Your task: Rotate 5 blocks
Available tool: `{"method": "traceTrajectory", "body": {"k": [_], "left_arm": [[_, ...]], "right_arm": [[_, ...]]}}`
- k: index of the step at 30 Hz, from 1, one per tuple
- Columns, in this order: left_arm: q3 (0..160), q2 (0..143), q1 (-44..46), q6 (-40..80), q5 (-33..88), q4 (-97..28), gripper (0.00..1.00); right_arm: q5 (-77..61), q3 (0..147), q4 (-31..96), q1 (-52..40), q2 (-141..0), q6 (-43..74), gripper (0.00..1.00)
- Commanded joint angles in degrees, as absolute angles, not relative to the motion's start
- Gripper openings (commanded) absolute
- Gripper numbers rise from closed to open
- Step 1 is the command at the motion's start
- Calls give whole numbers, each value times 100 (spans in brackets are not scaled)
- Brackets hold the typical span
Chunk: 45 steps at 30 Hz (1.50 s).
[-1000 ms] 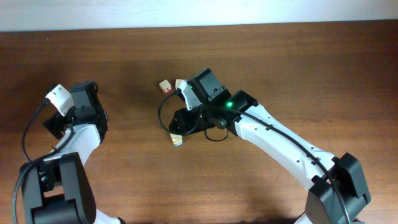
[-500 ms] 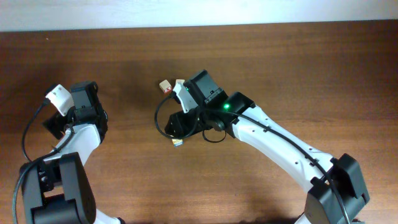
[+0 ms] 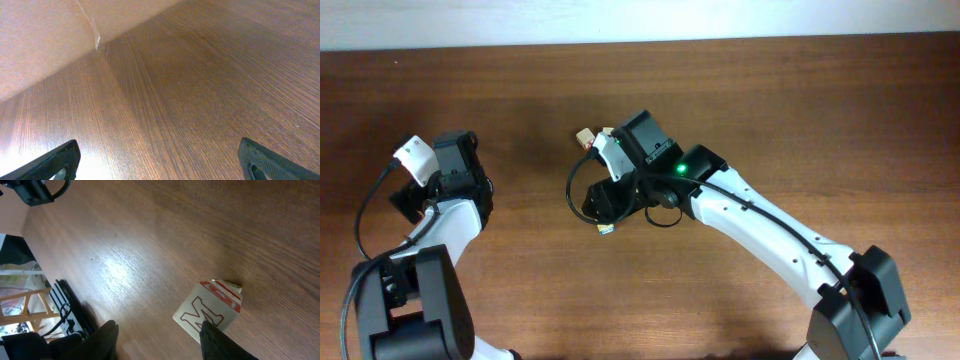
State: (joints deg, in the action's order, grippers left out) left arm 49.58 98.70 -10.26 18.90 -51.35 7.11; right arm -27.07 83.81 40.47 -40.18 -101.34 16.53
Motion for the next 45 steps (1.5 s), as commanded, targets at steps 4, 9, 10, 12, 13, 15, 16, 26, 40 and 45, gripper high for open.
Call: {"method": "traceTrajectory", "body": {"k": [4, 9, 10, 12, 13, 15, 16, 26, 40, 45], "left_arm": [[4965, 9904, -1035, 1861, -5116, 722, 99], [4965, 9904, -1035, 1861, -5116, 722, 99], [4965, 9904, -1035, 1861, -5116, 722, 99], [4965, 9904, -1035, 1861, -5116, 722, 99], [4965, 9904, -1035, 1861, -5116, 722, 99], [4965, 9904, -1035, 1861, -5116, 722, 99], [4965, 9904, -1035, 1861, -5116, 722, 99], [4965, 9904, -1035, 1861, -5116, 722, 99], [4965, 9904, -1035, 1861, -5116, 722, 99], [4965, 9904, -1035, 1861, -5116, 720, 99]], "right_arm": [[-2377, 8335, 4156, -4053, -10396, 1627, 58], [-2403, 8359, 4174, -4056, -10385, 1629, 59], [-2423, 8359, 4174, -4053, -10383, 1629, 59], [-2477, 8359, 4167, -4056, -10377, 1629, 59], [-2491, 8361, 4165, -4056, -10374, 1629, 59], [-2504, 8359, 4165, -4056, -10374, 1629, 59], [-2504, 8359, 4163, -4056, -10374, 1629, 59], [-2506, 8595, 4263, -4056, -10363, 1627, 61], [-2482, 8735, 4268, -4252, -10355, 1522, 66], [-2322, 9052, 4676, -4252, -10344, 1520, 69]]}}
